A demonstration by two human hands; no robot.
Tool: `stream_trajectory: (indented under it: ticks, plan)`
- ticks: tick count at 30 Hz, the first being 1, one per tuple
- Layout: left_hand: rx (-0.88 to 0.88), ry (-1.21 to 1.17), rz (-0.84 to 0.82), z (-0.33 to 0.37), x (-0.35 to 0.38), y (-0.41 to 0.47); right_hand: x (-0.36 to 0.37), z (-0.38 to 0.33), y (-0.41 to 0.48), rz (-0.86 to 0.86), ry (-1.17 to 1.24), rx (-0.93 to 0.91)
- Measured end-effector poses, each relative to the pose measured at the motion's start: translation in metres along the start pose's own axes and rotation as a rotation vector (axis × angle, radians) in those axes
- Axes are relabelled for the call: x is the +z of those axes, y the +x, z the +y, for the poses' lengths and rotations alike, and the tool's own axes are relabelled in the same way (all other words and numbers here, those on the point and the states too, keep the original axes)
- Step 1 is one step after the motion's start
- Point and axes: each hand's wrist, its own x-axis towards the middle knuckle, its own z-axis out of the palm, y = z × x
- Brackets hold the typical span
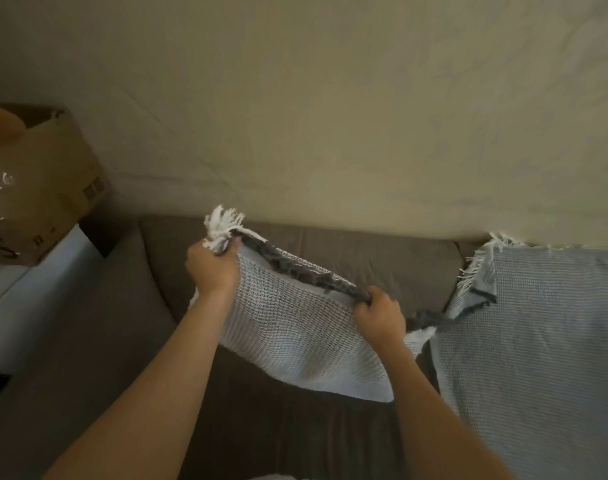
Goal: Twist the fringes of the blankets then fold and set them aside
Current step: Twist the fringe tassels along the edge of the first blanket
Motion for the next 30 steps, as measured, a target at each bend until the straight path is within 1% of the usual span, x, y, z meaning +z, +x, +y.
stream_trajectory:
  ticks: [2, 4, 7, 11, 13, 16, 18, 20, 21, 23, 24, 25, 26, 28, 29, 30]
  plan:
    - [-0.034, 0.088, 0.019, -0.013, -0.004, -0.002, -0.009, -0.005, 0.002, 0.072, 0.026, 0.015]
    - [-0.071, 0.189, 0.013, -0.027, -0.008, -0.006, -0.02, -0.011, 0.008, 0.115, -0.017, -0.011]
    - [-0.072, 0.342, -0.069, -0.046, -0.01, -0.012, -0.032, -0.023, 0.012, 0.187, -0.103, -0.083]
    - [-0.102, 0.519, -0.324, -0.072, -0.011, -0.02, -0.038, -0.037, 0.009, 0.159, -0.126, -0.211]
    - [-0.075, 0.644, -0.488, -0.09, -0.011, -0.023, -0.04, -0.044, 0.007, 0.133, -0.125, -0.278]
    - [-0.106, 0.784, -0.741, -0.114, -0.009, -0.03, -0.043, -0.054, 0.004, 0.095, -0.127, -0.369]
    - [-0.082, 0.798, -0.897, -0.135, 0.002, -0.03, -0.045, -0.062, 0.003, 0.051, -0.138, -0.428]
    - [0.076, 0.719, -1.037, -0.124, 0.006, -0.038, -0.048, -0.069, 0.002, -0.006, -0.154, -0.477]
    - [0.169, 0.621, -1.096, -0.104, 0.005, -0.046, -0.049, -0.073, 0.001, -0.026, -0.165, -0.497]
    - [0.254, 0.389, -1.193, -0.069, 0.009, -0.064, -0.049, -0.081, 0.0, -0.033, -0.185, -0.53]
    - [0.264, 0.306, -1.205, -0.05, 0.011, -0.074, -0.048, -0.084, -0.001, -0.027, -0.19, -0.543]
    - [0.274, 0.232, -1.17, -0.038, 0.015, -0.083, -0.047, -0.087, -0.002, -0.017, -0.194, -0.555]
    - [0.28, 0.213, -1.103, -0.028, 0.02, -0.09, -0.046, -0.09, -0.003, -0.006, -0.196, -0.57]
    - [0.349, 0.289, -0.942, -0.027, 0.028, -0.09, -0.044, -0.091, -0.003, 0.011, -0.205, -0.596]
    - [0.378, 0.328, -0.896, -0.027, 0.028, -0.088, -0.043, -0.091, -0.004, 0.013, -0.209, -0.605]
    - [0.372, 0.335, -0.895, -0.029, 0.027, -0.086, -0.043, -0.091, -0.004, 0.013, -0.211, -0.61]
